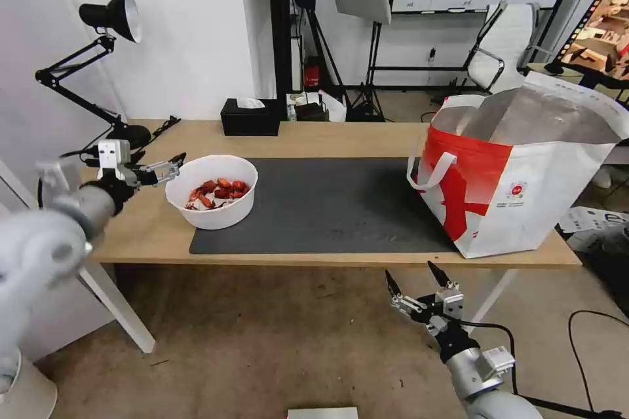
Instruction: Pick up the trash from the table and place it into the takeout bag.
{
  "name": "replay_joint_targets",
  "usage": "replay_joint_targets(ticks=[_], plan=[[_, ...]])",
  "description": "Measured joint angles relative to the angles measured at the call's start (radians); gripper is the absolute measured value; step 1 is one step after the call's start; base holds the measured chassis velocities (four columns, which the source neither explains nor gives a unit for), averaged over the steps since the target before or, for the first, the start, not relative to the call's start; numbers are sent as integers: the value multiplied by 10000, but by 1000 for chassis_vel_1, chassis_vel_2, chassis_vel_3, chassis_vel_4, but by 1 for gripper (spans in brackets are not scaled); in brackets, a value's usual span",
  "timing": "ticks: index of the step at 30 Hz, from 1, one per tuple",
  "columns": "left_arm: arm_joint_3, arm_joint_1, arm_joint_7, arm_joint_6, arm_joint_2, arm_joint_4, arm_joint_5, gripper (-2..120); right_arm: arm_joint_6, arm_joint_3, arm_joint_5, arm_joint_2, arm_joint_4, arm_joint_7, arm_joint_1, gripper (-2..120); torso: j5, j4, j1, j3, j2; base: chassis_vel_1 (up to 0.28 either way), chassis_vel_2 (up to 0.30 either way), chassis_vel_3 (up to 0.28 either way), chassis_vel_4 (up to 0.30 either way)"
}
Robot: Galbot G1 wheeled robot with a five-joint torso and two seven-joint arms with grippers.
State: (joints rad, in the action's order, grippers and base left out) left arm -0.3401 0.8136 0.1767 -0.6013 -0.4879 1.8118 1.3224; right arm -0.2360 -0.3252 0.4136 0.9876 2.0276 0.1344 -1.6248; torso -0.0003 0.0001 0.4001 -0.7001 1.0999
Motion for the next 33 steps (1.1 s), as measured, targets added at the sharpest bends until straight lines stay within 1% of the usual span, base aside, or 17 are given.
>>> replay_joint_targets(ticks=[1, 2, 5, 7, 10, 11, 15, 17, 18, 21, 22, 24, 26, 27, 30, 31, 33], plan=[[521, -497, 17, -222, 3, -393, 126, 100, 0, -1, 0, 0, 0, 1, 0, 100, -4, 0, 0, 0, 0, 0, 0, 0, 0], [521, -497, 17, -222, 3, -393, 126, 100, 0, -1, 0, 0, 0, 1, 0, 100, -4, 0, 0, 0, 0, 0, 0, 0, 0], [1842, -1756, 219, -786, -257, -1383, 215, 100, 0, -1, 1, -1, 1, 2, 1, 100, 1, 0, 1, -1, -1, 0, 0, 0, 0], [2069, -2001, 332, -933, -358, -1589, 230, 100, 0, -1, 0, -1, 1, 2, 1, 100, -1, -1, 1, -1, 0, 0, 0, 0, 0], [2710, -2755, 986, -1356, -787, -2285, 436, 100, 0, -1, 0, -1, 1, 2, 1, 100, 3, -1, 0, 0, -1, 0, 0, 0, 0], [2710, -2755, 986, -1356, -787, -2285, 436, 100, 0, -1, 0, -1, 1, 2, 1, 100, 3, -1, 0, 0, -1, 0, 0, 0, 0], [2853, -3011, 1581, -1451, -1162, -2619, 1000, 100, 0, -1, 0, -1, 1, 2, 1, 100, 3, -1, 0, 0, 0, 0, 0, 0, 0], [2846, -3043, 2063, -1453, -1355, -2693, 1552, 100, 1, -1, 1, -1, 1, 2, 1, 100, 2, -1, -1, 1, 0, 0, 0, 0, 0], [2846, -3043, 2063, -1453, -1355, -2693, 1552, 100, 1, -1, 1, -1, 1, 2, 1, 100, 2, -1, -1, 1, 0, 0, 0, 0, 0], [2813, -3160, 3079, -1438, -1556, -2712, 2656, 99, 0, -1, 1, -1, 2, 2, 1, 100, 3, 0, -1, 1, 0, 0, 0, 0, 0], [2813, -3160, 3079, -1438, -1556, -2712, 2656, 99, 0, -1, 1, -1, 2, 2, 1, 100, 3, 0, -1, 1, 0, 0, 0, 0, 0], [2786, -3254, 3519, -1420, -1644, -2712, 3010, 92, 0, -1, 1, -1, 1, 2, 1, 100, 4, -1, -1, 2, 0, 0, 0, 0, 0], [2782, -3269, 3579, -1414, -1658, -2712, 3063, 88, 0, -1, 0, -1, 1, 2, 1, 100, 3, -1, -1, 1, 0, 0, 0, 0, 0], [2773, -3284, 3677, -1403, -1682, -2708, 3134, 80, 0, -1, 1, -1, 1, 2, 1, 100, 3, -1, -2, 1, 0, 0, 0, 0, 0], [2749, -3239, 3824, -1388, -1742, -2652, 3226, 67, 0, -1, 0, -1, 2, 2, 1, 100, 4, 0, -2, 2, 0, 0, 0, 0, 0], [2749, -3239, 3824, -1388, -1742, -2652, 3226, 67, 0, -1, 0, -1, 2, 2, 1, 100, 4, 0, -2, 2, 0, 0, 0, 0, 0], [2735, -3213, 3867, -1382, -1815, -2647, 3225, 59, 0, -1, 0, -1, 2, 2, 2, 100, 3, 0, -2, 1, 0, 0, 0, 0, 0]])
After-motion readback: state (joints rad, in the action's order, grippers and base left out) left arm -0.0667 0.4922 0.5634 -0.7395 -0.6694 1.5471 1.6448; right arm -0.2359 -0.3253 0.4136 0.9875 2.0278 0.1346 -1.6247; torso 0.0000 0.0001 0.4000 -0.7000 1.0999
